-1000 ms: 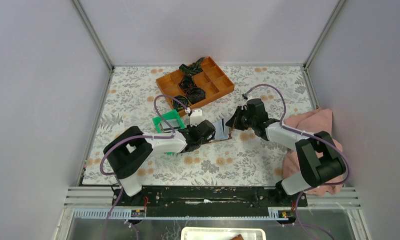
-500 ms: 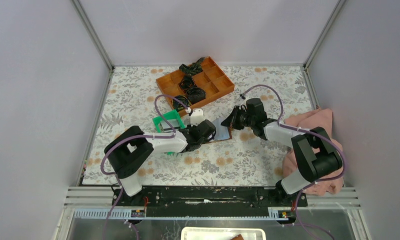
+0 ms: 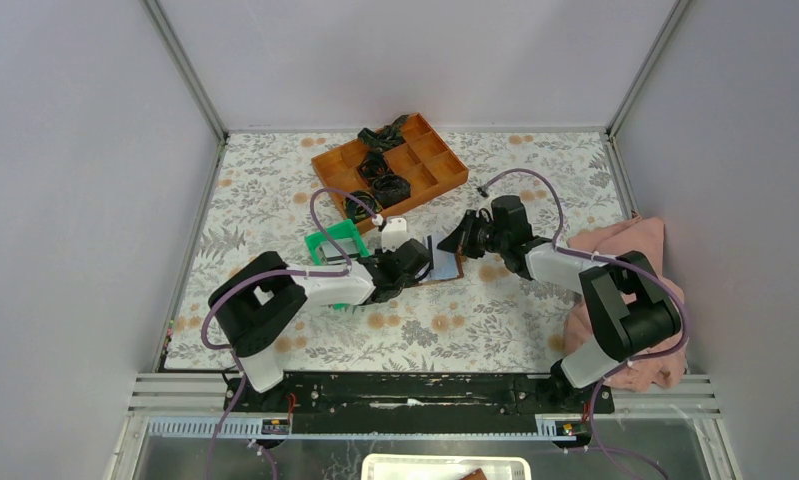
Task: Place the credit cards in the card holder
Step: Insert the credit card into the card holder.
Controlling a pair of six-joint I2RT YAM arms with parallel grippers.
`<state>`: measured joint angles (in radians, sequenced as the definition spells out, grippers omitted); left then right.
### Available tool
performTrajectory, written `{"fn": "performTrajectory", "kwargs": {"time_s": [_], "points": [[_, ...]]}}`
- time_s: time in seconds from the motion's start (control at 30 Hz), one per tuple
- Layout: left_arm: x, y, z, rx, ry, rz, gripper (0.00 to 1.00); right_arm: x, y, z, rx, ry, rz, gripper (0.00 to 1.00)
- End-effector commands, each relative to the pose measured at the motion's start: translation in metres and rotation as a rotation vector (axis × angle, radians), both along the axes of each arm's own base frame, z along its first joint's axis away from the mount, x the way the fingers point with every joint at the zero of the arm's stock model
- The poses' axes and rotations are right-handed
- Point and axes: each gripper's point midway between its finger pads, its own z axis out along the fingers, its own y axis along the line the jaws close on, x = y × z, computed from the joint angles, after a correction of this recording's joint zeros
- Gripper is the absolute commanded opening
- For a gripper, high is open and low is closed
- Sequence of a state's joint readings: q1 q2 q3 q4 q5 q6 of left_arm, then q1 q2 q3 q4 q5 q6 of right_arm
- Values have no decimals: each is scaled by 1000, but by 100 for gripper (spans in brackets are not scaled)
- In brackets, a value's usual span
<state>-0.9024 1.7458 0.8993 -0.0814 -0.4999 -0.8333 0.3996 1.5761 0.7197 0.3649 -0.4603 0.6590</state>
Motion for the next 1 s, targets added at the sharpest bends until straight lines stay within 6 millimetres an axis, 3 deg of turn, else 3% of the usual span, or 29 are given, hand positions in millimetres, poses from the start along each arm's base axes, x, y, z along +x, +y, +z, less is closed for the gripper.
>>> {"fn": "performTrajectory", "kwargs": {"time_s": [0.0, 0.27, 0.5, 0.7, 0.8, 0.97], "points": [[5, -13, 7, -33, -25, -25, 17, 1, 13, 8, 41, -37, 34, 0], [4, -11, 8, -20, -26, -28, 17, -6, 30, 5, 32, -35, 67, 0], [-4, 15, 16, 44, -25, 21, 17, -7, 29, -7, -2, -24, 64, 0], [-10, 38, 39, 53, -66, 60, 18, -6, 29, -13, -18, -17, 62, 0], [-8, 34, 50, 37, -90, 36, 18, -5, 27, -12, -23, -22, 55, 0], [0, 10, 55, 3, -107, -57, 18, -3, 27, -7, -27, -30, 60, 0]]}}
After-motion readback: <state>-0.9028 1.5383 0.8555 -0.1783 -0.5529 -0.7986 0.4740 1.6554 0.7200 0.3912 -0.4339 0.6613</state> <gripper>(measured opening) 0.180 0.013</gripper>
